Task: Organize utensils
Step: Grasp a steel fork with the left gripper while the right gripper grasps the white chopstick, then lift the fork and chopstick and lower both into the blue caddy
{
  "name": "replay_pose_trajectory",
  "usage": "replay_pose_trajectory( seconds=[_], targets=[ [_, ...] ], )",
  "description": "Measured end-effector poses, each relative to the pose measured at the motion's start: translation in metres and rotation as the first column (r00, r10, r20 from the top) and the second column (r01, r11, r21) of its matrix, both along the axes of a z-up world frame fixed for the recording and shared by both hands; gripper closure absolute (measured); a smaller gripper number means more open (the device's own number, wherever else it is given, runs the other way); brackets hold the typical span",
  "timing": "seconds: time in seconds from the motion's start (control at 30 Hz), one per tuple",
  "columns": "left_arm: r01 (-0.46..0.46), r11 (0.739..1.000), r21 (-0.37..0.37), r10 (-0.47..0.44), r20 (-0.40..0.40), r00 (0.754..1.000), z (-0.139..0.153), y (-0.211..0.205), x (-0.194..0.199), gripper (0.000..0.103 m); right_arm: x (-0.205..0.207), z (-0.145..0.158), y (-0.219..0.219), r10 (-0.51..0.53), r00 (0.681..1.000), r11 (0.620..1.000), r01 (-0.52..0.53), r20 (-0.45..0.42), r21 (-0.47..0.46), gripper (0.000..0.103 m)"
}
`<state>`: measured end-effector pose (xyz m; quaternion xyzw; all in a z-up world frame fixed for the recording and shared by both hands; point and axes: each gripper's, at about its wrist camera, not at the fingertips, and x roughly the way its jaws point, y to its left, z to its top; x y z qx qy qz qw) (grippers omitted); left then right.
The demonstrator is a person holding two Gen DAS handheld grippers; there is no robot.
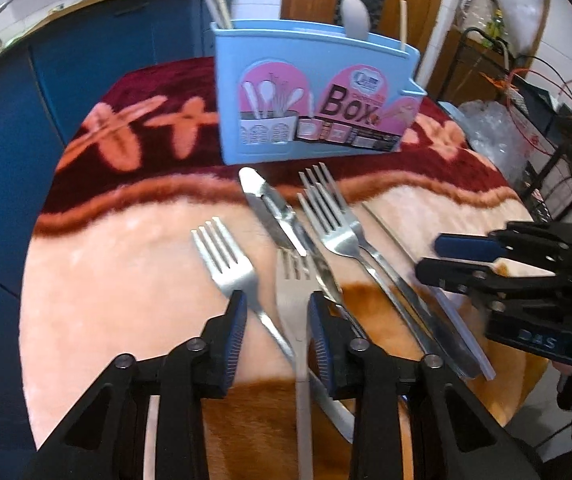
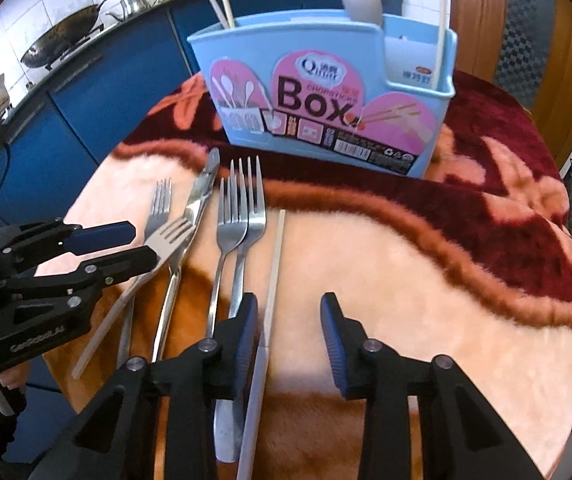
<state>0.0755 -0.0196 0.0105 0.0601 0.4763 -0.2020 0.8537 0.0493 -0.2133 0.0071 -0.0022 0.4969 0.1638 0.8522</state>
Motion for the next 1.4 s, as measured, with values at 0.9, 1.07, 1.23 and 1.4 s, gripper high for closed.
replay_pose_trajectory(
  seconds=[0.9,1.07,1.23,1.4],
  targets=[
    [-0.116,0.993,0.001,0.115,-0.103,0.988,-0.010,0.035,0.013,0.076,0.014,-0.001,-0.007,0.021,0.995,0.995,-0.030,-0.094,-0.095,0.091],
    [-0.106,0.991,-0.087,0.089,-0.183,0.979,-0.012,0.045,0.026,0.076,0.030,-0.002,0.001,0.045,0.990,0.993,-0.060,-0.134,-0.106,0.090],
    [-0.102,0.983,-0.154,0.067,-0.216,0.974,-0.015,0.050,0.040,0.080,0.049,-0.004,0.003,0.058,0.980,0.994,-0.074,-0.189,-0.078,0.089],
    [-0.098,0.972,-0.213,0.052,-0.211,0.976,-0.013,0.052,0.036,0.098,0.054,-0.005,0.003,0.068,0.977,0.995,-0.082,-0.200,-0.064,0.090]
  ],
)
